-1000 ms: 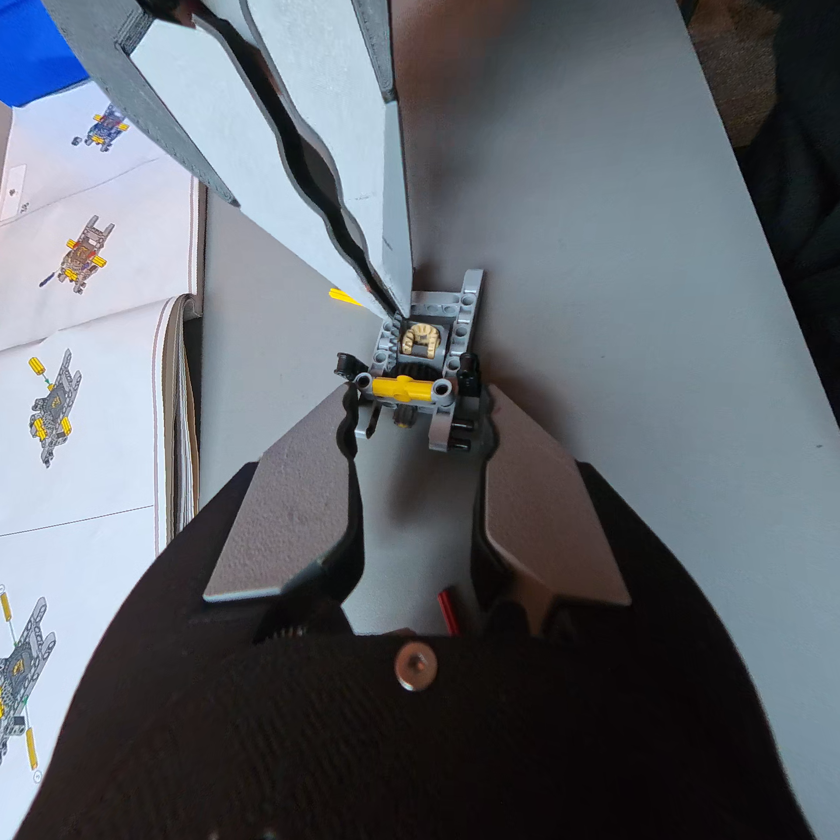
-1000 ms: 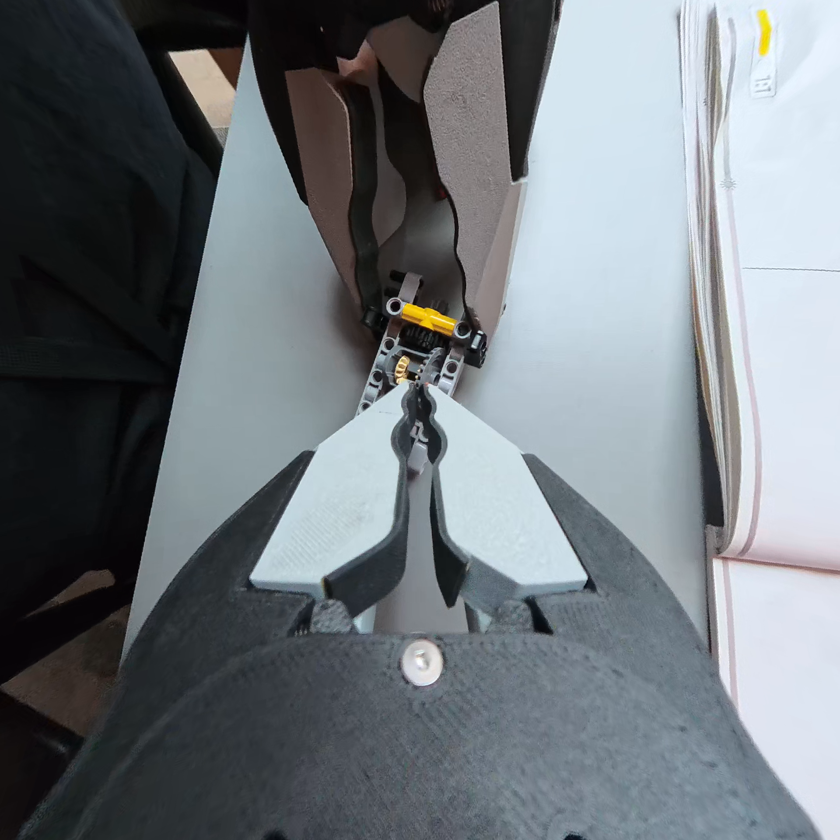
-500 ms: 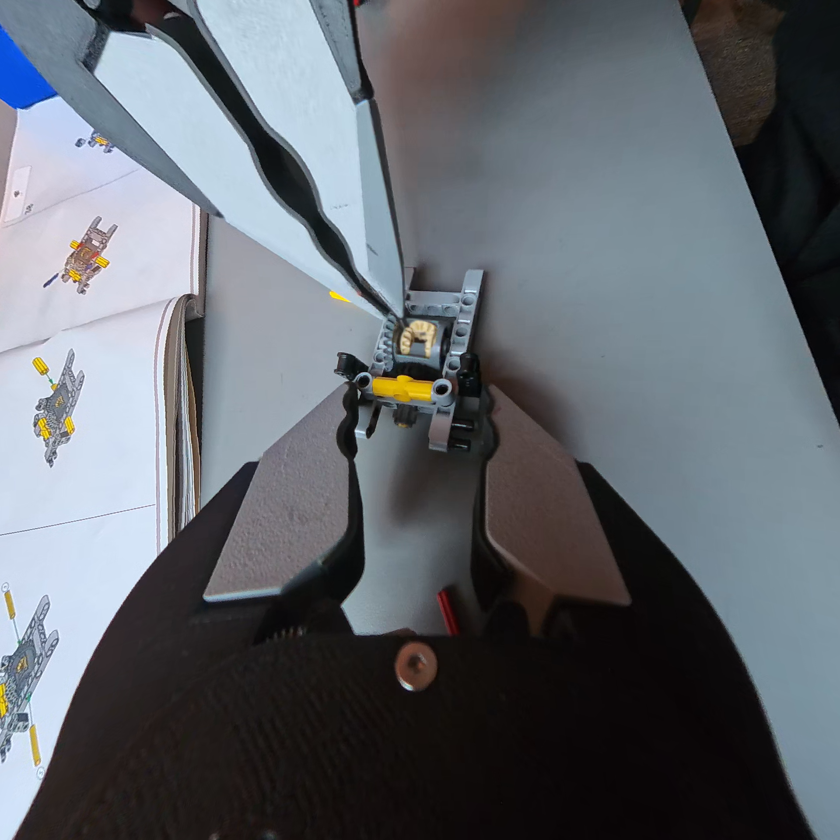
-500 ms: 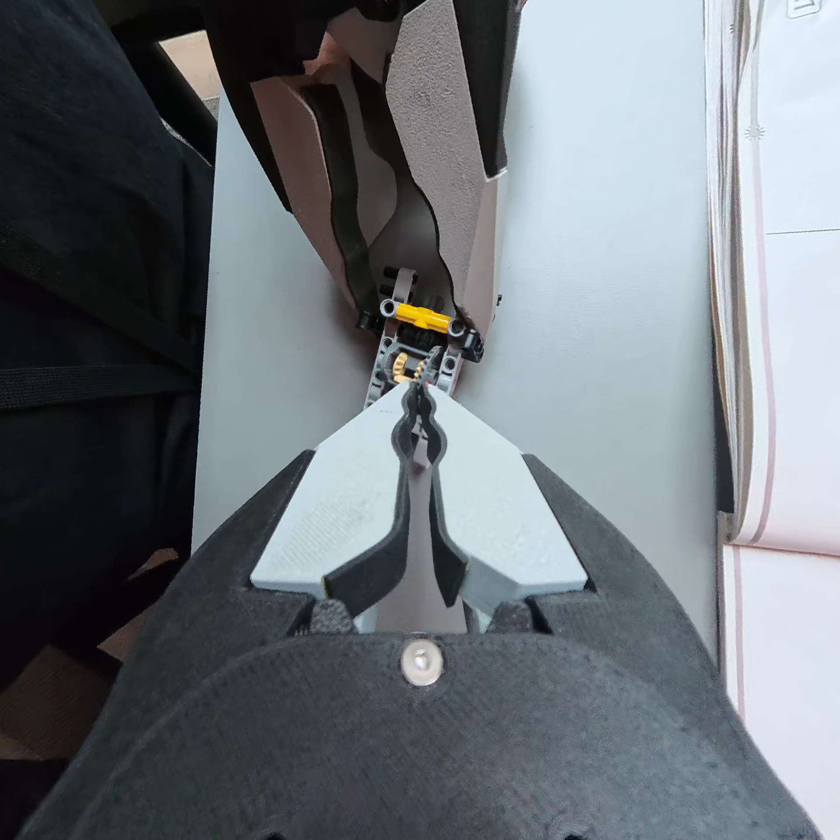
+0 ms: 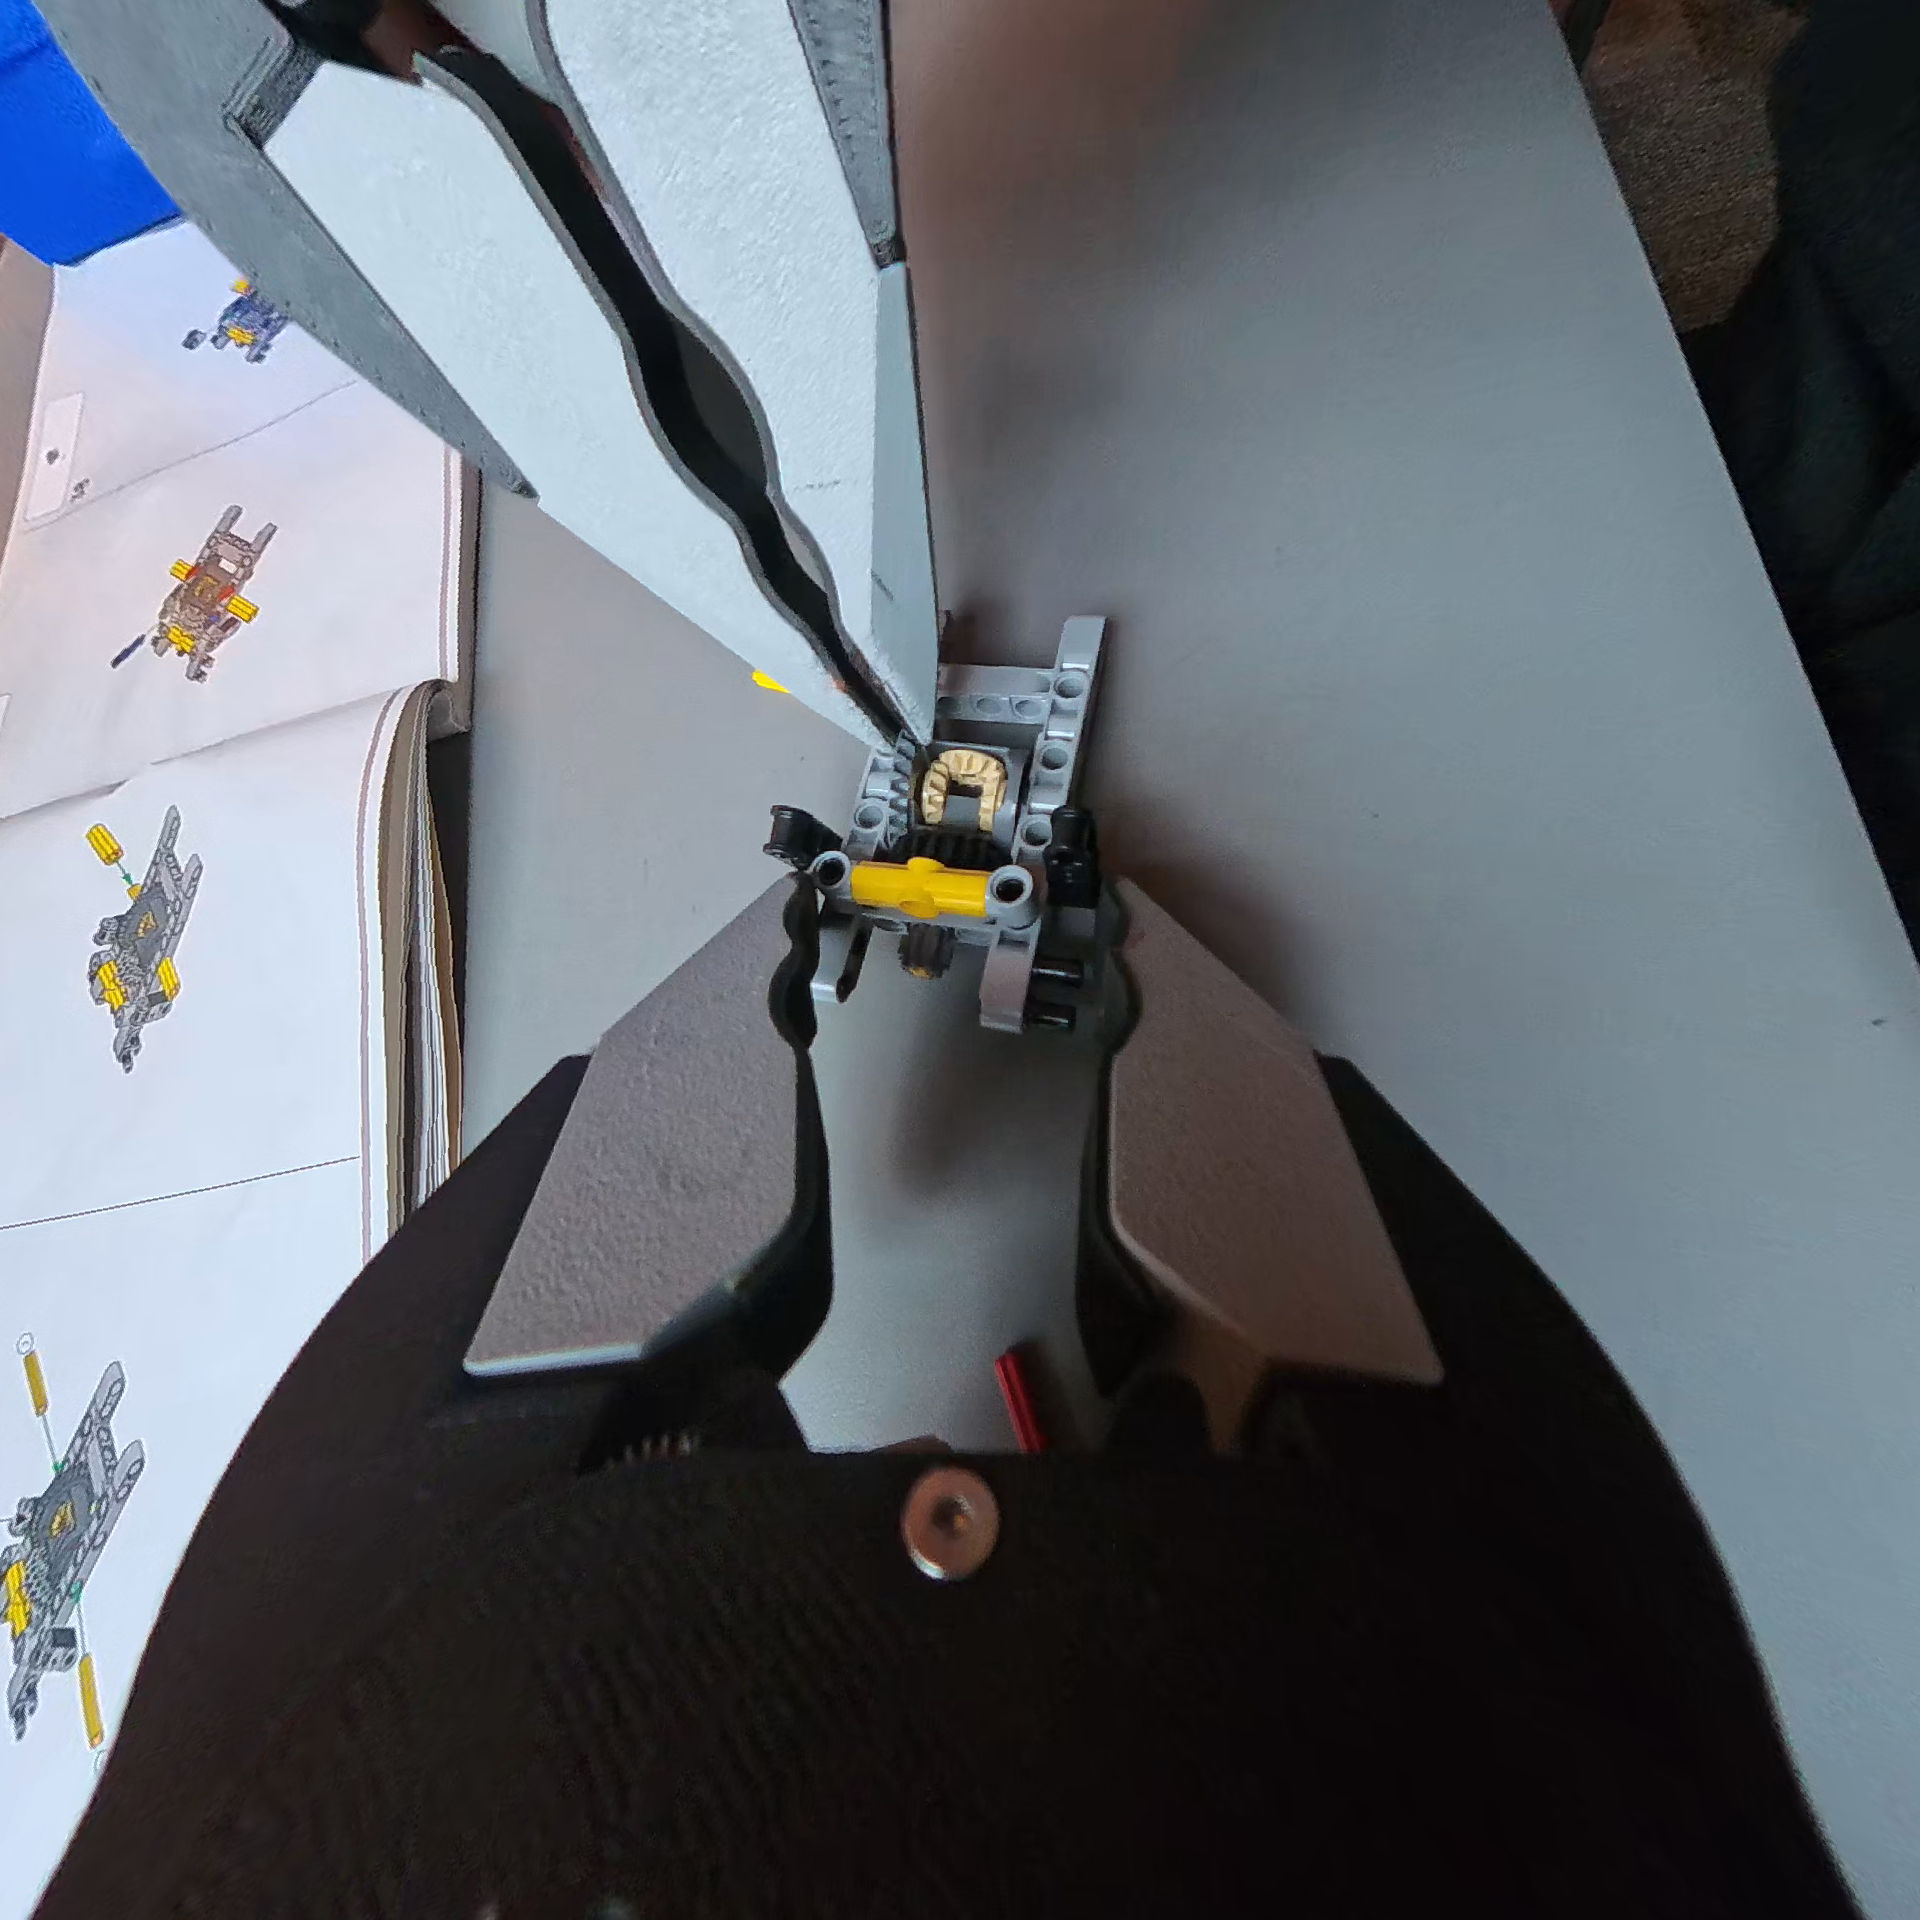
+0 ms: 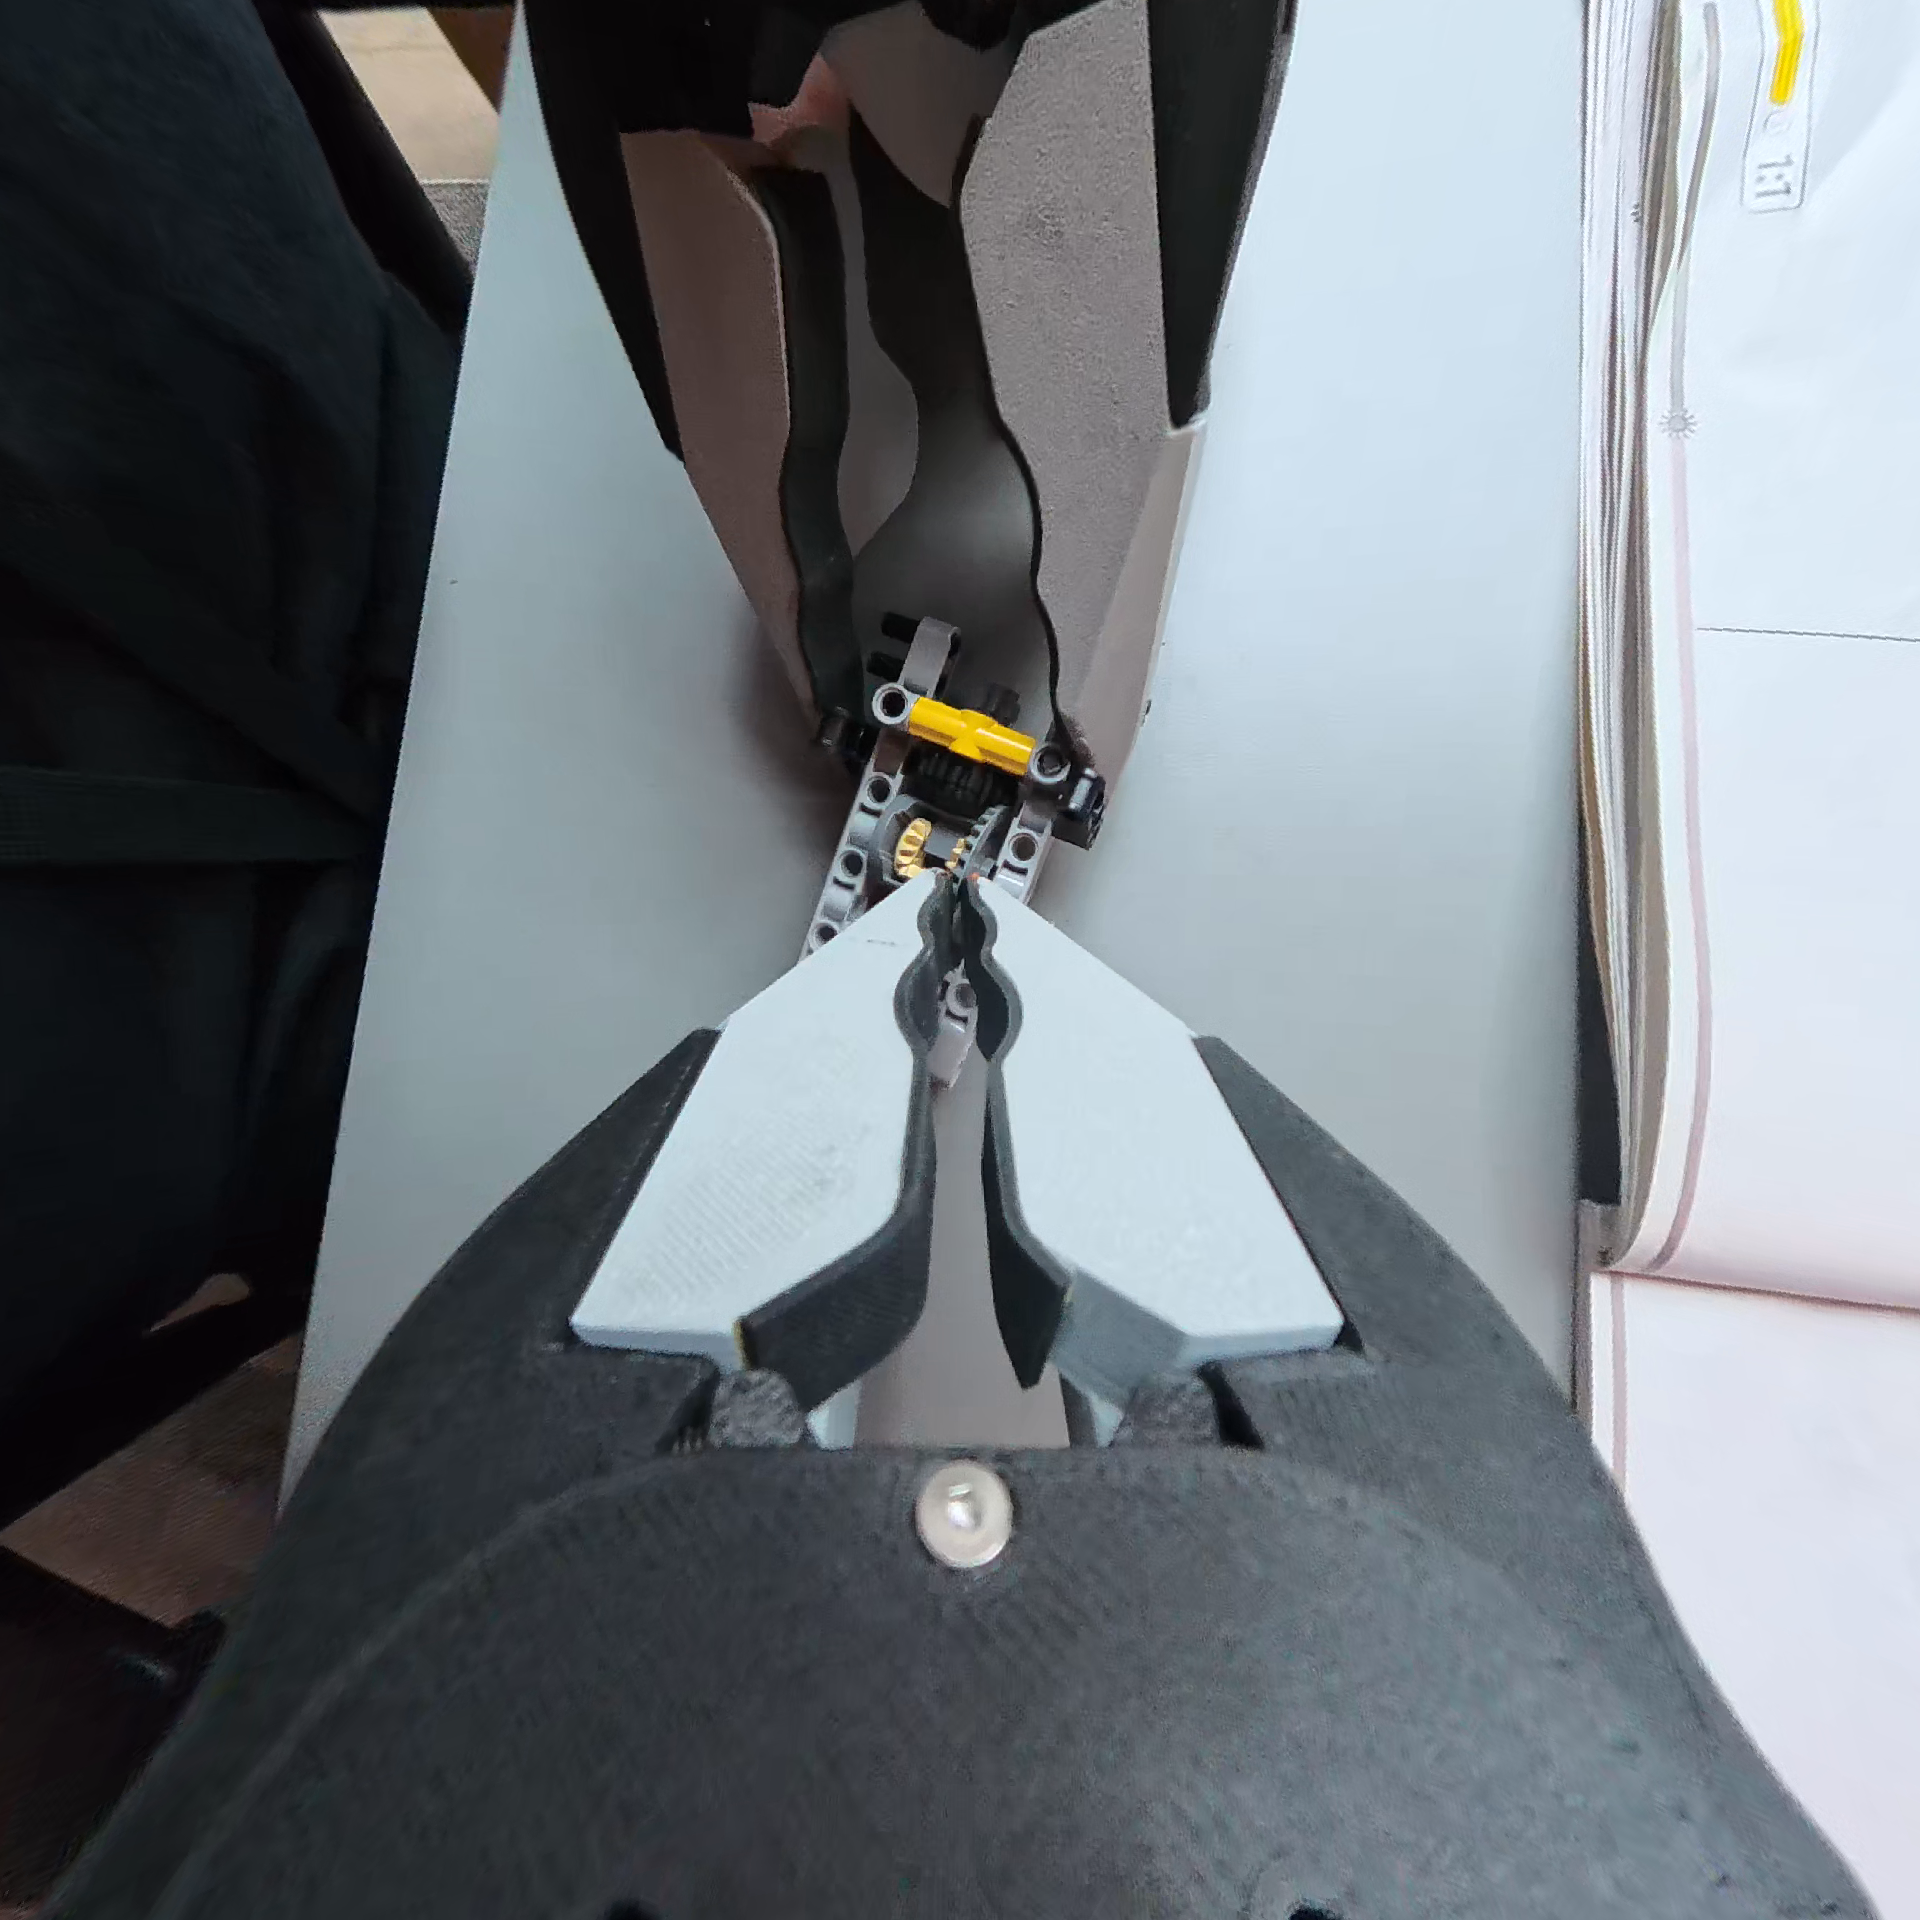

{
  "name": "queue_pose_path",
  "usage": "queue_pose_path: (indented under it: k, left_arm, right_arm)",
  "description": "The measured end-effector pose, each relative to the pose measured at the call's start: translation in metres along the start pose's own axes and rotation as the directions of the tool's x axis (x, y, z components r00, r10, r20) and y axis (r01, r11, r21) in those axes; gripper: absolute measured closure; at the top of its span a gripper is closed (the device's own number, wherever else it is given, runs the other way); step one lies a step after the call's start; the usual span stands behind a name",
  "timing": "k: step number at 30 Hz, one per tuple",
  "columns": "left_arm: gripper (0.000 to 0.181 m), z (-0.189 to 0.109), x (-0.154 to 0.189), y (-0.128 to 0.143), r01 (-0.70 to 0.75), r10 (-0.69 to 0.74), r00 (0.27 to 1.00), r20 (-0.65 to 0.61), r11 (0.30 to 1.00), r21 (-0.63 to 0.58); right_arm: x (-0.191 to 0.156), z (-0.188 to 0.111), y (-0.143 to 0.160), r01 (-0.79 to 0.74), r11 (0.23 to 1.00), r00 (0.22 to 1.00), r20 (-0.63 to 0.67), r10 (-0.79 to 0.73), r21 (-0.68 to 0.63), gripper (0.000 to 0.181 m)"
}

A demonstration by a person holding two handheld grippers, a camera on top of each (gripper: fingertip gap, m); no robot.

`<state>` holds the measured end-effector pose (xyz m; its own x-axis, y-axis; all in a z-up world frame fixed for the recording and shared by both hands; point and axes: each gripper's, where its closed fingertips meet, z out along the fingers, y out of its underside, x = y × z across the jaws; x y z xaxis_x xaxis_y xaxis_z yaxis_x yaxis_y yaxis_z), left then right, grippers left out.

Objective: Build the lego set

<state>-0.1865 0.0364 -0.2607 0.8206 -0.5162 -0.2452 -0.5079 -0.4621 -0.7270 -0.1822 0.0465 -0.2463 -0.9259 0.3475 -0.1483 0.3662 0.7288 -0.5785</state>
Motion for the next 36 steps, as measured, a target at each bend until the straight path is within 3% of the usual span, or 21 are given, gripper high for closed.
queue_pose_path:
  k: [16,36]
  left_arm:
    - [0.13,-0.0003,-0.0007,0.0002,0.003,-0.003,1.0,0.005,1.0,-0.001]
    - [0.13,-0.0006,0.0,-0.0001,-0.004,0.004,1.0,0.009,1.0,0.001]
  right_arm:
    - [0.0003,0.0,0.002,0.095,0.987,0.994,-0.074,-0.086,0.132,0.181]
    - [0.0008,-0.0032,0.0011,0.092,0.986,0.992,-0.094,-0.08,0.14,0.177]
